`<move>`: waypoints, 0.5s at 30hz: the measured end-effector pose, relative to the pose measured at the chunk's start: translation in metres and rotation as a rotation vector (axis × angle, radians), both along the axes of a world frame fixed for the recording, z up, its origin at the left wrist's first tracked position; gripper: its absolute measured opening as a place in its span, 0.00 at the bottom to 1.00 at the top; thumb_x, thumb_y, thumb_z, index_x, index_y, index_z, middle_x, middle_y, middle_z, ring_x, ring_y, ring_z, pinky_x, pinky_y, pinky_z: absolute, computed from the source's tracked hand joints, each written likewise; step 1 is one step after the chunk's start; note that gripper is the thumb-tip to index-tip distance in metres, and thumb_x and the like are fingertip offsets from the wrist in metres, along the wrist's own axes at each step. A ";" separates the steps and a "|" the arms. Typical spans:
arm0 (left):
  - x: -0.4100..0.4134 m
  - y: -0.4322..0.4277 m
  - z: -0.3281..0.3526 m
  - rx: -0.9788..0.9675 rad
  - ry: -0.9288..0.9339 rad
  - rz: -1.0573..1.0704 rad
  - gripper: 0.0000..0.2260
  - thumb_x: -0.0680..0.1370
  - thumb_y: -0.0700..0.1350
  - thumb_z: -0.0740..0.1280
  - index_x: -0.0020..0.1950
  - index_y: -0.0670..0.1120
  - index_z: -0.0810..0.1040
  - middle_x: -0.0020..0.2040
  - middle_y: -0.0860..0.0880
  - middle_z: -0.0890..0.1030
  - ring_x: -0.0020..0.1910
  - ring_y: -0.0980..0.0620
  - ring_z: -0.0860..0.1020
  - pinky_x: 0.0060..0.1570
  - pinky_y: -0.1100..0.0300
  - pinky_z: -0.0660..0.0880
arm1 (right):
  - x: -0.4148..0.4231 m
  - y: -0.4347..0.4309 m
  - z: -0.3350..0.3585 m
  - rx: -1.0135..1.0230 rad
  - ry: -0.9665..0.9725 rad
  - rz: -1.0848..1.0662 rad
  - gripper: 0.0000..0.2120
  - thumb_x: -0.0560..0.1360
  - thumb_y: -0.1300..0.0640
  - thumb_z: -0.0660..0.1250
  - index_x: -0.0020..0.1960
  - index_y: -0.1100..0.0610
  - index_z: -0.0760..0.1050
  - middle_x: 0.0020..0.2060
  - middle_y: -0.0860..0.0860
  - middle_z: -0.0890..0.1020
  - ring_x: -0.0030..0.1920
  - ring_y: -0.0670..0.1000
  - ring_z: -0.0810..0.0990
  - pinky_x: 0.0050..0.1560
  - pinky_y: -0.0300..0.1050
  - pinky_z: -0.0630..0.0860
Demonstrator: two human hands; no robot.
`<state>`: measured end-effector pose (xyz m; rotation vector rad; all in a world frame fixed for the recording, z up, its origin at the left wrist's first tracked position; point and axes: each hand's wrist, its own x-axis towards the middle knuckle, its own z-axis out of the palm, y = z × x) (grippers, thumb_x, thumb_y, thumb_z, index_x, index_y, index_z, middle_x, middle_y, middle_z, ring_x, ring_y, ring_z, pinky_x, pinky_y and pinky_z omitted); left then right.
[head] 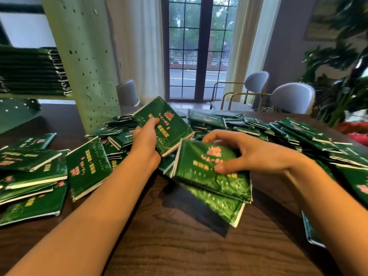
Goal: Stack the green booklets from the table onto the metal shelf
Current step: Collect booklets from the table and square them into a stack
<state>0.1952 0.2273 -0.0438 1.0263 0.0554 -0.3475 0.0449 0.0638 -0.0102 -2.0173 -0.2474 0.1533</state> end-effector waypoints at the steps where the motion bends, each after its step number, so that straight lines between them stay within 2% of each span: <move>1: -0.001 -0.002 0.001 0.004 -0.011 -0.026 0.17 0.79 0.45 0.64 0.67 0.43 0.72 0.54 0.42 0.83 0.42 0.46 0.83 0.32 0.54 0.81 | -0.001 -0.004 0.004 0.097 -0.031 -0.047 0.23 0.66 0.65 0.72 0.59 0.52 0.72 0.50 0.52 0.82 0.46 0.50 0.82 0.44 0.40 0.79; 3: -0.004 -0.003 0.000 0.020 -0.031 -0.079 0.15 0.79 0.45 0.62 0.64 0.42 0.73 0.46 0.44 0.82 0.36 0.47 0.82 0.35 0.53 0.81 | 0.001 -0.008 0.006 0.292 -0.117 -0.149 0.25 0.64 0.65 0.70 0.59 0.52 0.73 0.49 0.49 0.83 0.45 0.47 0.83 0.43 0.37 0.78; 5: -0.010 -0.008 0.001 0.030 -0.048 -0.145 0.12 0.79 0.44 0.60 0.61 0.43 0.73 0.41 0.45 0.81 0.35 0.48 0.81 0.41 0.50 0.80 | 0.003 -0.010 0.007 0.463 -0.210 -0.253 0.28 0.63 0.69 0.72 0.60 0.52 0.73 0.44 0.47 0.85 0.42 0.47 0.83 0.41 0.36 0.78; 7: -0.017 -0.013 0.001 0.045 -0.061 -0.206 0.11 0.80 0.43 0.58 0.60 0.44 0.73 0.40 0.44 0.79 0.37 0.46 0.79 0.48 0.45 0.78 | 0.008 -0.007 0.003 0.586 -0.282 -0.369 0.26 0.63 0.65 0.69 0.61 0.54 0.73 0.41 0.47 0.85 0.39 0.46 0.83 0.40 0.37 0.79; 9: -0.023 -0.020 -0.001 0.080 -0.095 -0.241 0.11 0.80 0.42 0.57 0.61 0.43 0.72 0.40 0.43 0.77 0.37 0.45 0.78 0.52 0.41 0.76 | 0.015 -0.005 -0.005 0.642 -0.320 -0.475 0.28 0.64 0.64 0.68 0.64 0.56 0.72 0.45 0.51 0.84 0.41 0.48 0.83 0.44 0.42 0.80; 12: -0.037 -0.030 -0.004 0.113 -0.196 -0.244 0.14 0.81 0.40 0.55 0.65 0.38 0.72 0.48 0.39 0.79 0.46 0.43 0.79 0.55 0.41 0.76 | 0.021 0.001 -0.015 0.637 -0.360 -0.581 0.25 0.70 0.68 0.68 0.63 0.51 0.73 0.52 0.55 0.83 0.46 0.53 0.82 0.50 0.49 0.79; 15: -0.047 -0.036 -0.009 0.101 -0.256 -0.194 0.13 0.83 0.42 0.54 0.63 0.41 0.74 0.58 0.39 0.80 0.57 0.41 0.78 0.61 0.40 0.73 | 0.024 0.006 -0.024 0.552 -0.388 -0.584 0.24 0.72 0.69 0.68 0.59 0.44 0.73 0.54 0.57 0.82 0.48 0.53 0.83 0.52 0.50 0.78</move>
